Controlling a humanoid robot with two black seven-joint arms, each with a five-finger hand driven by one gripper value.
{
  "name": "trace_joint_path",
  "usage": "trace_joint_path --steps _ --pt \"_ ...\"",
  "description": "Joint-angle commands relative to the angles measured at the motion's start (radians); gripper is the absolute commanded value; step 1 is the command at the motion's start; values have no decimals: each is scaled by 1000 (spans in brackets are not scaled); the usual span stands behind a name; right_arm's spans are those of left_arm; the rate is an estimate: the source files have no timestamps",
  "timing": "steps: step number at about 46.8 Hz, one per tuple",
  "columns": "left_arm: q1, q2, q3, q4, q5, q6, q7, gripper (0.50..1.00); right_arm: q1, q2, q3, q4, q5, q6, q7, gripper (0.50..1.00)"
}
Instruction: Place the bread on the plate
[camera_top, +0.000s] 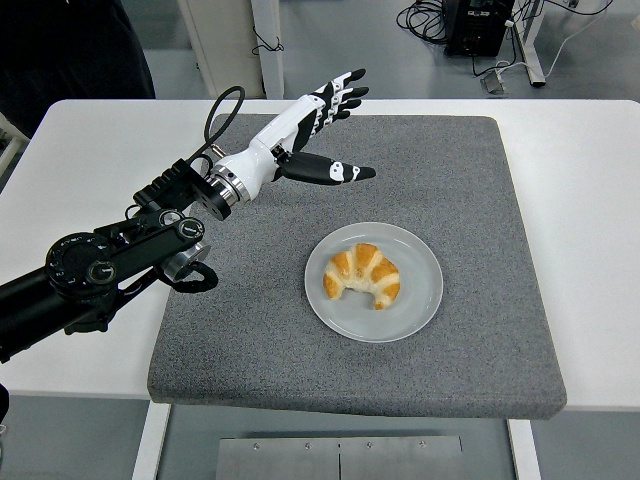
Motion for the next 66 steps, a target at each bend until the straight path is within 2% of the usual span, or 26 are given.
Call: trace_joint_path --steps 1,4,9,12,23,33,39,51,55,66 --pt "2 -11 -6 38 -72 38 -27 965 0 0 0 0 0 0 0 1000" --pt "2 -32 -9 109 -107 52 -50 965 0 0 0 0 0 0 0 1000" --pt "1 -135 -42 282 -184 52 -85 965 0 0 0 0 0 0 0 1000" --pt "-10 -174 -52 360 -221 51 -93 965 0 0 0 0 0 2 0 1000" --pt "-10 -190 -77 408 -313 51 -96 964 0 0 0 0 0 0 0 1000" --pt "-10 -215 -160 485 -342 40 -96 965 0 0 0 0 0 0 0 1000" --pt "-10 -215 -186 518 -362 -43 -96 965 0 0 0 0 0 0 0 1000" --pt "-25 -247 -201 725 -471 -247 -116 963 0 0 0 0 0 0 0 1000" --pt "-30 -255 -201 761 -503 -268 -125 963 0 0 0 0 0 0 0 1000" --pt "-36 -252 -212 776 -563 -268 -145 963 5 0 0 2 0 2 0 1000"
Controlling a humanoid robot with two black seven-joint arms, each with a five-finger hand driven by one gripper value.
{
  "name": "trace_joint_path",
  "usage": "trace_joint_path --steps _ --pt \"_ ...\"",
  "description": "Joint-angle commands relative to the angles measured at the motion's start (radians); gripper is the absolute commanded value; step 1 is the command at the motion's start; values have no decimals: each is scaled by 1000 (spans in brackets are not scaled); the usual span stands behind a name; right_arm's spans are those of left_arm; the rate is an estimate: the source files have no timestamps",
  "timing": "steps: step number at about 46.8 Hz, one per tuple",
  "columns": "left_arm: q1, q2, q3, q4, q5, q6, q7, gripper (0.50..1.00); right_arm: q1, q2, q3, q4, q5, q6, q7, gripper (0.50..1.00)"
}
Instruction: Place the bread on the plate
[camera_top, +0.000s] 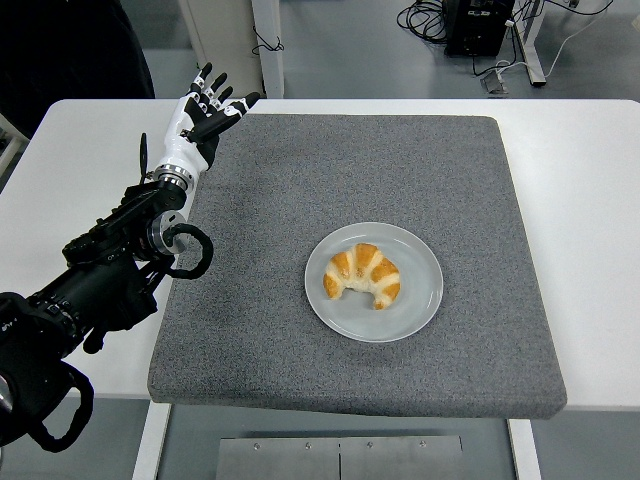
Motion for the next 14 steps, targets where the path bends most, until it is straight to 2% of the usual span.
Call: trace_joint_path --steps 1,14 --pt "-2 0 -3 9 -8 0 -2 963 0 0 0 0 0 0 0 1000" --pt "-3 -1 -8 17 -11 2 -1 965 2 0 0 16 0 7 0 1000"
